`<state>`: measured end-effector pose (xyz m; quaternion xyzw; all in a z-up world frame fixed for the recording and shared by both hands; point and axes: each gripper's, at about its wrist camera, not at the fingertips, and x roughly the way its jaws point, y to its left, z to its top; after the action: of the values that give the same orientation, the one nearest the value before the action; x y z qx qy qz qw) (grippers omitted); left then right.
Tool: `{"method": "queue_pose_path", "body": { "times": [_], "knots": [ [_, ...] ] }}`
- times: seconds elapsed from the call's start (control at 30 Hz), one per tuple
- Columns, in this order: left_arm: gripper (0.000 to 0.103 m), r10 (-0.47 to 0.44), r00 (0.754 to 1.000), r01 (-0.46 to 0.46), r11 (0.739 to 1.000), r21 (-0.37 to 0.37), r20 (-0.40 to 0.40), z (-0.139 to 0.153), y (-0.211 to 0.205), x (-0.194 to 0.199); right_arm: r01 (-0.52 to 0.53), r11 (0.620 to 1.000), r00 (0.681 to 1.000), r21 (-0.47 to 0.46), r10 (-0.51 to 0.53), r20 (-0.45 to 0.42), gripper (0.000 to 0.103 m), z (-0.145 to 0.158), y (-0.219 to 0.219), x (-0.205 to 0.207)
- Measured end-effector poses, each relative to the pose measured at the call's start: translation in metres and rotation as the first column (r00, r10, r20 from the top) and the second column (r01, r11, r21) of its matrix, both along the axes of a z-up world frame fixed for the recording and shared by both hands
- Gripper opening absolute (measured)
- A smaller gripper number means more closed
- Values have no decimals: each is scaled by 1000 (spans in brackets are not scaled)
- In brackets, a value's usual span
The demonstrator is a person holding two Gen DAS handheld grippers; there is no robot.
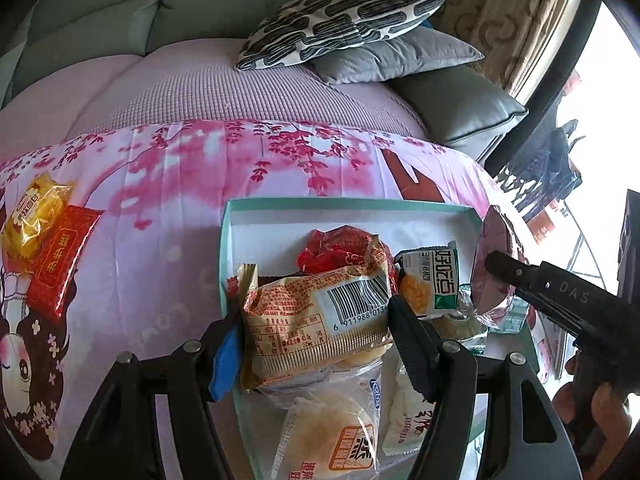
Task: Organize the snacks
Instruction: 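Carry the beige bread pack and pink roll pack over the white tray with both tools, then open the left tool to drop the bread pack while the right releases the roll pack, then move both tools back toward the yellow bun pack and red cake pack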
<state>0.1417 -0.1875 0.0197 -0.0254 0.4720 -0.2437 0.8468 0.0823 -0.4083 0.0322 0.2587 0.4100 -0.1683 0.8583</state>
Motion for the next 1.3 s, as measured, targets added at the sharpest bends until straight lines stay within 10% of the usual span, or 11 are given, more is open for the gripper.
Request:
{"method": "queue_pose_path", "body": {
  "times": [0.87, 1.3],
  "knots": [
    [103, 36, 999, -36, 999, -37, 9, 19, 8, -2, -33, 998, 997, -56, 29, -72, 81, 6, 15, 1],
    [103, 373, 920, -379, 925, 36, 117, 45, 87, 12, -125, 986, 989, -109, 115, -95, 81, 22, 52, 3]
  ]
}}
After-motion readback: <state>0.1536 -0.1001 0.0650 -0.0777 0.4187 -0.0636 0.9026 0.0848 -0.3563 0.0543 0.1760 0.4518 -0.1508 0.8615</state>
